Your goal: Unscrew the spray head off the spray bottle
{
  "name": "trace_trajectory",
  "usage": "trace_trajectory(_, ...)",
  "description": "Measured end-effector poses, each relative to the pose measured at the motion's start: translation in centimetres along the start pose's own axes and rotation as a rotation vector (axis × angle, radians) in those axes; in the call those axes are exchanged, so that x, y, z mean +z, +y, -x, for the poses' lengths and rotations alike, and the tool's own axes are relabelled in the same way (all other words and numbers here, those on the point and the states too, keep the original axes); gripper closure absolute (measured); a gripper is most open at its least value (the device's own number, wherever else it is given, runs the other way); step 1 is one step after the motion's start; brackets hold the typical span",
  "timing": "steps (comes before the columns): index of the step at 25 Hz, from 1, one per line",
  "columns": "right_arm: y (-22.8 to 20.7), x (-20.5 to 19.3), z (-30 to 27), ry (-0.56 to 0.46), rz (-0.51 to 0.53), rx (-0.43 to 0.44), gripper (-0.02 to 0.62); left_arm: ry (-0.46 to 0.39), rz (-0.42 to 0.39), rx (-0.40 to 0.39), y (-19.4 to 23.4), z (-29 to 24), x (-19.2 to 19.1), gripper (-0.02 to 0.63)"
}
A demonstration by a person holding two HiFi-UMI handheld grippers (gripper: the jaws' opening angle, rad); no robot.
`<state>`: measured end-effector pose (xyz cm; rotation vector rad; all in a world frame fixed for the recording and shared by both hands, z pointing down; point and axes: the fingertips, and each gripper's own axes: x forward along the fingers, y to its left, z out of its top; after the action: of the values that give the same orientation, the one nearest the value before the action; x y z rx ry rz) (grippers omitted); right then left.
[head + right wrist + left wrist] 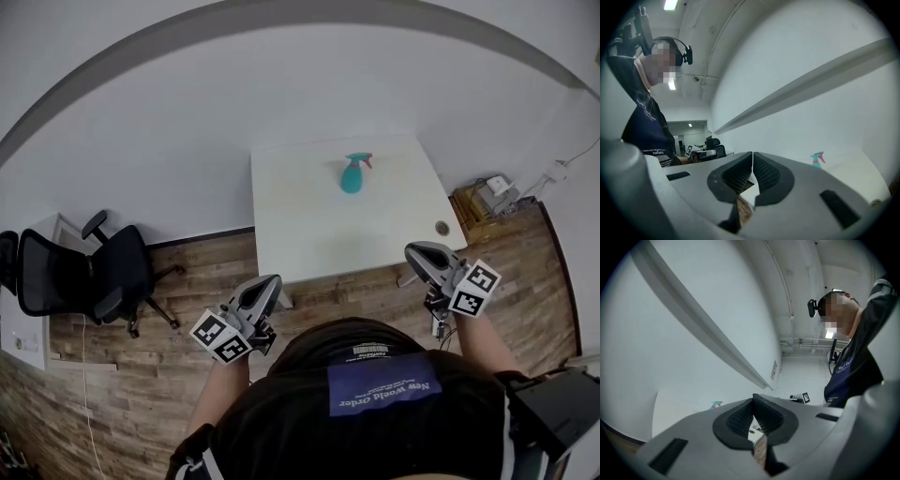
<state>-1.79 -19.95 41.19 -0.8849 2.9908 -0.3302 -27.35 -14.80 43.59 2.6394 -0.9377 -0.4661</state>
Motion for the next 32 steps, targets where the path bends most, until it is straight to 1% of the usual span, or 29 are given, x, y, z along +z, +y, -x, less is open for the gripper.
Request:
trace_trajectory(3, -1.1, 0.3, -1.4, -0.001, -0.010, 0.017, 0.598, -0.002, 0.007, 0.022, 1.3, -0.1, 0.0, 0.604)
trace_trajectory(7, -2.8, 0.3, -2.9, -0.001, -0.019, 0.062, 0.598, 0.005, 0.007, 0.053, 2.4, -1.2, -0.2, 0.604)
trace_trajectory(12, -7.2, 0.4, -4.2, 0.004, -0.029, 0.128, 0.598, -0.004, -0.023, 0.114, 3.5, -4.2, -0.3, 0.604)
trace_trajectory(16, -11.9, 1.8, -5.3, 0.003, -0.031, 0.188, 0.598, -0.020, -0.024, 0.174, 4.2, -8.0, -0.4, 0.604)
trace_trajectory(21, -17.6, 4.3, -5.0, -0.007, -0.015, 0.267, 0.598, -0.032, -0.055, 0.202, 3.9, -14.9, -0.2, 0.604)
trace_trajectory(24, -20.6, 4.3, -4.0, -0.008, -0.037, 0.281, 0.598, -0.022, -0.064, 0.209, 3.3, -18.1, -0.7, 0.604)
trace_trajectory(27, -23.4, 4.1, -3.5, -0.002, -0.060, 0.296, 0.598, -0.002, -0.064, 0.233, 3.3, -20.5, -1.6, 0.604)
trace_trajectory(32, -26.5, 3.3, -2.7, 0.005, -0.089, 0.315, 0.598, 0.035, -0.046, 0.255, 3.4, -23.4, -2.8, 0.604)
